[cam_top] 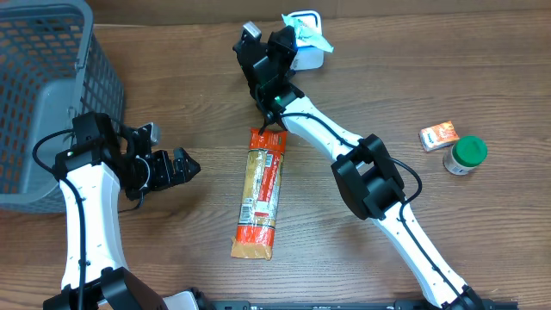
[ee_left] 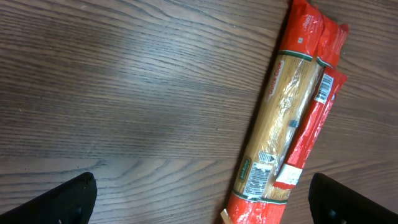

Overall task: Scan the item barcode
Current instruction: 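Hold the teal bag in front of the white scanner face, then move the teal bag right and lower it near the jar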

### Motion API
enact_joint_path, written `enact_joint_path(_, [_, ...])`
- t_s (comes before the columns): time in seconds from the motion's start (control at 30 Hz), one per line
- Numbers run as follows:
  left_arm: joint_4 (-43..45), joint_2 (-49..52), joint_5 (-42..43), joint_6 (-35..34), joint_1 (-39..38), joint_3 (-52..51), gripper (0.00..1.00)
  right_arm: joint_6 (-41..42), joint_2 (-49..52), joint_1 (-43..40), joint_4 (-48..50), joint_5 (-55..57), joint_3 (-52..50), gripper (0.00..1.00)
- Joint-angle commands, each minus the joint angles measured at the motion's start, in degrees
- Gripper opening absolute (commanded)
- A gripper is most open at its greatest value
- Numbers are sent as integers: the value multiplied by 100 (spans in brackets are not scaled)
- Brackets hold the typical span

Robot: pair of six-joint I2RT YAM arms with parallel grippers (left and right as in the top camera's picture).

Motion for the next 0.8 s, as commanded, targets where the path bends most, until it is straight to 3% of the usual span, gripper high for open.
enact_joint_path(0.0, [4,24,85,87,-39,4,100,284,0,-13,555,103,94,3])
enact_joint_path(0.13, [4,24,83,87,-39,4,100,57,-269,-52,1137,223,94,3])
enact_joint_path(0.3, [2,24,83,87,-39,4,99,446,-791,-96,671,466,92,3])
enact_joint_path(0.43, [4,24,85,87,-39,4,100,1585,-1329,-35,-1211,461,92,3])
enact_joint_path(0.63, [4,24,85,87,-39,4,100,4367,-2116,-7,-4566,284,92,3])
enact_joint_path(0.77, [4,24,83,87,-39,4,99,6098,-2490,-50,-6874,-1169,92,3])
